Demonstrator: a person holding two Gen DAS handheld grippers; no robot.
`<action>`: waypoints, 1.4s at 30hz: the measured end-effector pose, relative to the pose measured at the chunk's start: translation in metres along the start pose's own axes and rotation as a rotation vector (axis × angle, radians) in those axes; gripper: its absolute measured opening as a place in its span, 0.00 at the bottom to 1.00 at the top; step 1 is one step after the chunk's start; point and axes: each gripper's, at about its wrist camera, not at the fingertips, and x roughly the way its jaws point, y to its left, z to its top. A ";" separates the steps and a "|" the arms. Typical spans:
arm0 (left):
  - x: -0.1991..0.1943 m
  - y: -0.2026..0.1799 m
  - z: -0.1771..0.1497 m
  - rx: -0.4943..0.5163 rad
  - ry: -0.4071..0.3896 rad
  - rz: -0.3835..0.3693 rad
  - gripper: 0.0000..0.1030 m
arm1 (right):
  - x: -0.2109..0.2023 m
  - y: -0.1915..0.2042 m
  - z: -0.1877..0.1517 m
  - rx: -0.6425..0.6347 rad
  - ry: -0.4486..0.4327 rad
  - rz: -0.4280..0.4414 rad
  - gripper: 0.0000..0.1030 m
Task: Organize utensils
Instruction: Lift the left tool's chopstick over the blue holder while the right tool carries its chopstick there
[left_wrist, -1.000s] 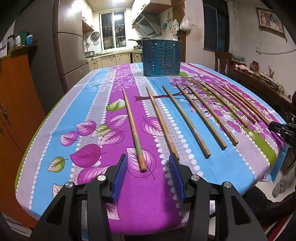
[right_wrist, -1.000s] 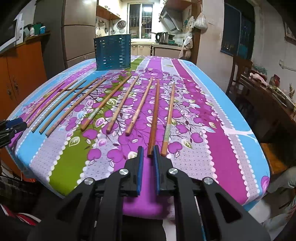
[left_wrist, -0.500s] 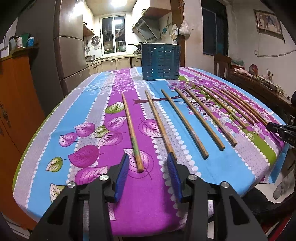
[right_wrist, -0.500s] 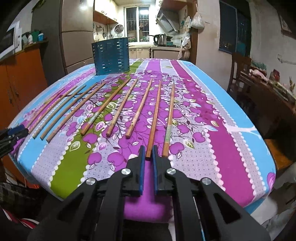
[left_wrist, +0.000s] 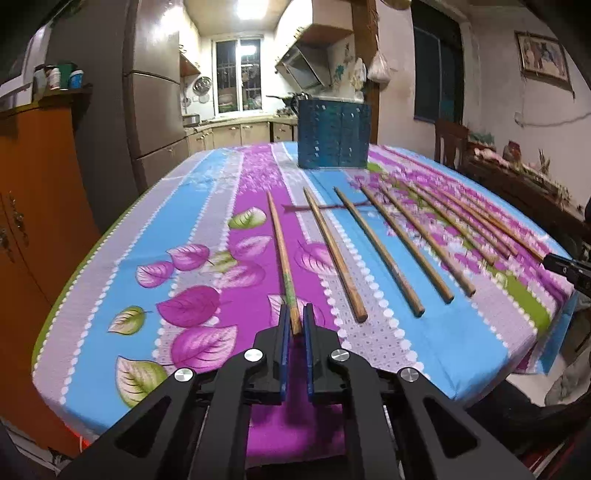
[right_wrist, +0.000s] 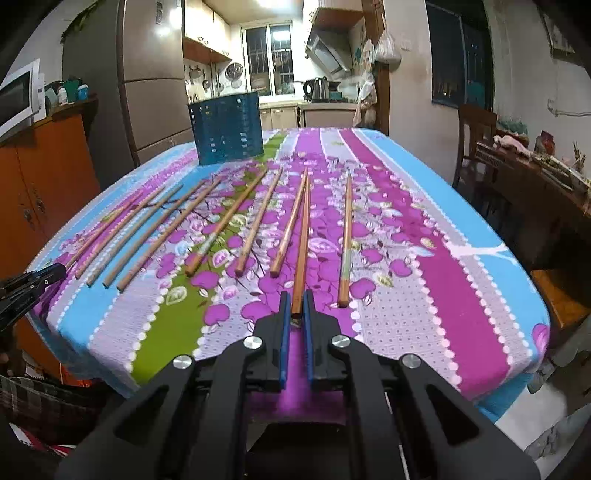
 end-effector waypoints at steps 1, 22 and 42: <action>-0.006 0.001 0.002 0.000 -0.018 0.008 0.08 | -0.004 0.001 0.001 -0.005 -0.008 -0.001 0.05; -0.086 0.017 0.075 -0.074 -0.265 -0.028 0.07 | -0.062 0.000 0.069 -0.036 -0.265 0.034 0.05; -0.080 0.034 0.161 -0.078 -0.306 -0.087 0.07 | -0.053 -0.008 0.159 -0.099 -0.358 0.050 0.05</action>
